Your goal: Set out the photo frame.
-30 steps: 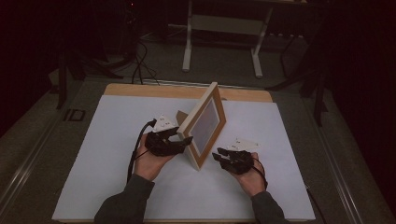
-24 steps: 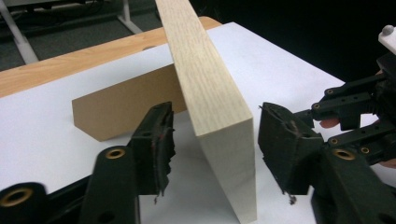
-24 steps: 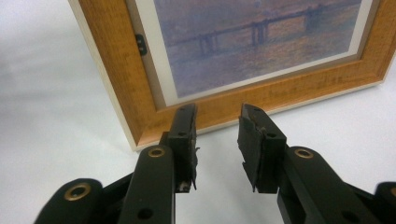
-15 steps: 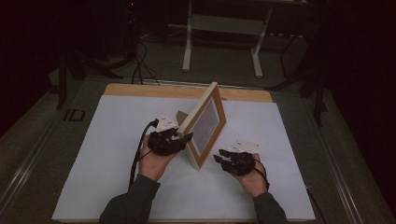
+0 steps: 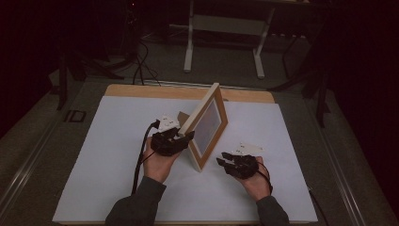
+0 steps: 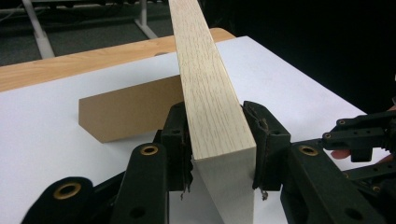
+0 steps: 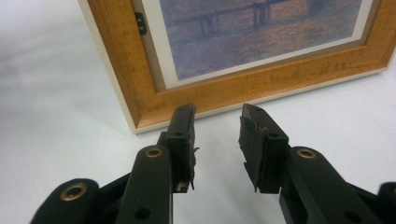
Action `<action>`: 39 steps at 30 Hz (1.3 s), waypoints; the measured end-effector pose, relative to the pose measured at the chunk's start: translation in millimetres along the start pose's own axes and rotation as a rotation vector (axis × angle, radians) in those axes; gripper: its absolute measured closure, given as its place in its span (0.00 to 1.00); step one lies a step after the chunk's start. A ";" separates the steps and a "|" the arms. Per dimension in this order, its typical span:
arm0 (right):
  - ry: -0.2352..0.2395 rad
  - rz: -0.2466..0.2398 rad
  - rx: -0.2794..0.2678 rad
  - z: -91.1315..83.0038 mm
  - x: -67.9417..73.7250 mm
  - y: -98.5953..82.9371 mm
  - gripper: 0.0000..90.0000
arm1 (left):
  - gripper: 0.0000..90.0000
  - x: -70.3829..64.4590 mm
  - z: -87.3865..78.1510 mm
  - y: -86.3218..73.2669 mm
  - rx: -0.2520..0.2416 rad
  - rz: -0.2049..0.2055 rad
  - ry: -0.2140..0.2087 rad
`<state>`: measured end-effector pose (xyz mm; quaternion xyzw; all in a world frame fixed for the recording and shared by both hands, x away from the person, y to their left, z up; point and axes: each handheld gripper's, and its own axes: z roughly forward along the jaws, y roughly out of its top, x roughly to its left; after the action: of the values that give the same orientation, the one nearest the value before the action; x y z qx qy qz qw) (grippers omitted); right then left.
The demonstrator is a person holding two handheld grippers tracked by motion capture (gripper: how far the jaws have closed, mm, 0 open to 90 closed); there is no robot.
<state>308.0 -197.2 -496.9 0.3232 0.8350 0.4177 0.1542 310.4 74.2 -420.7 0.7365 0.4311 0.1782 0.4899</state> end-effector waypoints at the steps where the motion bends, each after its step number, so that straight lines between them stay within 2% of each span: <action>1: -0.001 0.001 0.000 -0.2 -0.2 -0.3 0.72 | 0.72 -0.2 0.0 -0.1 -0.002 -0.001 0.009; 3: 0.000 0.003 -0.001 -0.7 -0.6 -0.7 0.72 | 0.73 0.4 0.0 -0.4 -0.008 -0.010 0.019; 12: 0.012 0.002 -0.012 0.1 1.1 3.2 0.72 | 0.75 7.3 0.5 -0.7 -0.019 -0.046 -0.001; 15: 0.015 -0.004 -0.014 0.4 1.6 3.8 0.72 | 0.76 13.3 0.5 -0.5 -0.016 -0.078 -0.026; 19: 0.014 -0.003 -0.012 -0.4 0.5 3.1 0.72 | 0.77 19.9 0.0 -0.8 -0.016 -0.100 -0.055; 39: 0.000 -0.005 -0.027 -5.7 -3.0 7.6 0.71 | 0.79 43.2 -3.4 0.7 0.010 -0.157 -0.150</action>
<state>310.3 -199.3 -487.4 0.3191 0.8301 0.4286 0.1594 332.8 111.1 -425.5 0.7142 0.4503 0.0814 0.5296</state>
